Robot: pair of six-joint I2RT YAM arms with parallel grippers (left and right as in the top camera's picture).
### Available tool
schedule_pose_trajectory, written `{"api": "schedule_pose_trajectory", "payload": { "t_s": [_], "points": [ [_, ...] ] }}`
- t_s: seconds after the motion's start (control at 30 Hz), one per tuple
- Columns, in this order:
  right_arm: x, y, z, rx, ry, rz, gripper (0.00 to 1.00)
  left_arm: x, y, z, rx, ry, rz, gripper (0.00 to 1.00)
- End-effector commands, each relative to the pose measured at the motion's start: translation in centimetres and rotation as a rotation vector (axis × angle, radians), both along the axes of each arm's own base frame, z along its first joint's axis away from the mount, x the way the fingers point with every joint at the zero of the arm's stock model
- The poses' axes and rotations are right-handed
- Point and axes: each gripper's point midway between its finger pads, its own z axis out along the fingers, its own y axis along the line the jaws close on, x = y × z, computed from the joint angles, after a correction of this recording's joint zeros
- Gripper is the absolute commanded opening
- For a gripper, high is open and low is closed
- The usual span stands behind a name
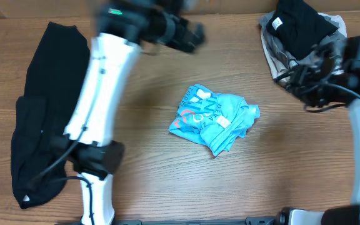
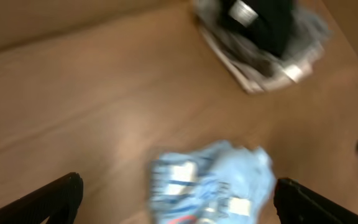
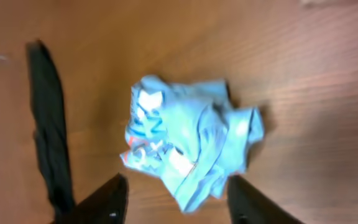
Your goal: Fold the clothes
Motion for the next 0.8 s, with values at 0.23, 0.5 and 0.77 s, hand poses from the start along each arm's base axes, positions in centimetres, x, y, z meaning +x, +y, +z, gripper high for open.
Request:
{"api": "schedule_pose_trajectory", "payload": {
  "t_s": [0.23, 0.5, 0.77],
  "points": [
    [-3.8, 2.3, -12.0, 0.016, 0.305, -0.007, 1.00, 1.1, 9.0, -1.1, 0.073, 0.078, 0.205, 1.00],
    [-4.3, 4.0, -16.3, 0.100, 0.233, 0.035, 1.00, 1.1, 9.6, -1.4, 0.107, 0.079, 0.219, 1.00],
    [-3.2, 6.3, -18.4, 0.085, 0.126, 0.115, 1.00, 1.0, 9.8, -1.9, 0.124, 0.091, 0.228, 1.00]
  ]
}}
